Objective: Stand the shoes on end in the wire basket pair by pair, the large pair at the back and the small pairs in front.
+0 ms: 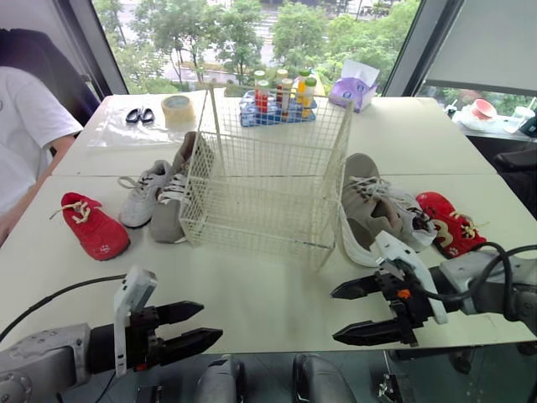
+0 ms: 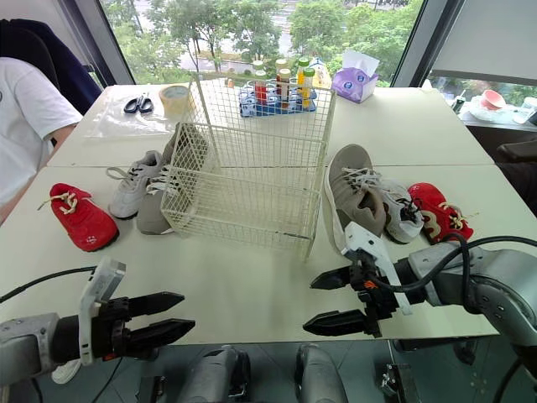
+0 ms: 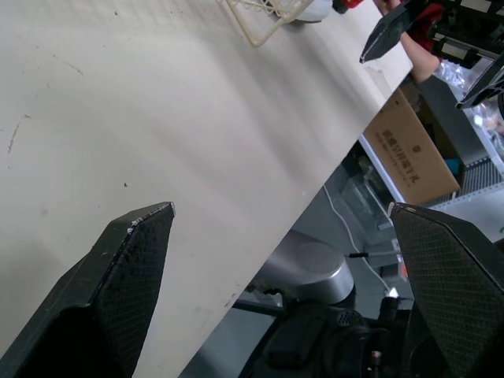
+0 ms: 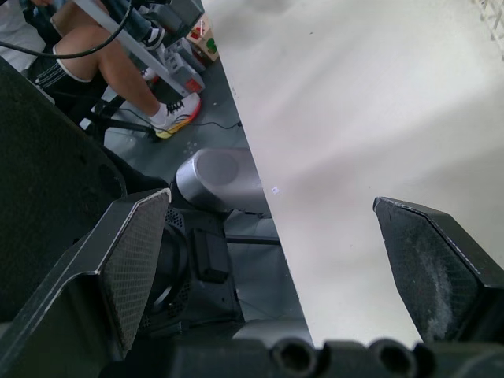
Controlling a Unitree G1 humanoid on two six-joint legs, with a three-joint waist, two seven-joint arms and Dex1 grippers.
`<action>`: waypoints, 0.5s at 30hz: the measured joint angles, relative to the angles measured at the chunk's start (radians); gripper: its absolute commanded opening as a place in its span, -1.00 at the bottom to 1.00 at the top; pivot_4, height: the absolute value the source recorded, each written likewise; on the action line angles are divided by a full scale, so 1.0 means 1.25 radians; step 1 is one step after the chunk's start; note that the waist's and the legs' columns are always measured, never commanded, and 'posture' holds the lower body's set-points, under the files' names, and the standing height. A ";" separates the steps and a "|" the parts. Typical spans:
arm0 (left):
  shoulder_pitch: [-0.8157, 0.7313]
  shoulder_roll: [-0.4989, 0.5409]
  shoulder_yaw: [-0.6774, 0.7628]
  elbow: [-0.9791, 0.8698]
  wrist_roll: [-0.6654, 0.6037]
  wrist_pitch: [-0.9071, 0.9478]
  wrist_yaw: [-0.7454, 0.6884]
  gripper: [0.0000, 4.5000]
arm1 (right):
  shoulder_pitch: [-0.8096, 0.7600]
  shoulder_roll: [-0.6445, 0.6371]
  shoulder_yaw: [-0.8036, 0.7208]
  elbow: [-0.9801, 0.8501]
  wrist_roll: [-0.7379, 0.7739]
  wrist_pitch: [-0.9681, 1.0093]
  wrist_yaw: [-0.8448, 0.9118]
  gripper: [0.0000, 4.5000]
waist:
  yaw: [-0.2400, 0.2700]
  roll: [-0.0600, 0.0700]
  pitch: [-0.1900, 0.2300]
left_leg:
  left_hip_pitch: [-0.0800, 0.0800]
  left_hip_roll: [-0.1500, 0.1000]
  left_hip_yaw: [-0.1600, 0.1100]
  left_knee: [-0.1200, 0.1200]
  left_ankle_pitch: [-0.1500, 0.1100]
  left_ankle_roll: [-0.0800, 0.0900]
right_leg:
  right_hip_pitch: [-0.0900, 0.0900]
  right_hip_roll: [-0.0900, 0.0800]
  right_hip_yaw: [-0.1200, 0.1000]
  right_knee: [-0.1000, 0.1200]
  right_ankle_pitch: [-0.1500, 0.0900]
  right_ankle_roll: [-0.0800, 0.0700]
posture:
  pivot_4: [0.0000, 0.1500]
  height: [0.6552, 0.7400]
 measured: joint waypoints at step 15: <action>-0.057 0.000 -0.011 0.014 0.017 0.000 0.015 1.00 | -0.020 0.022 0.026 0.000 -0.064 -0.020 -0.020 1.00 | 0.001 0.000 0.000 | 0.000 0.000 0.000 0.000 0.000 0.000 | 0.000 0.000 0.000 0.000 0.000 0.000 | 1.00 1.00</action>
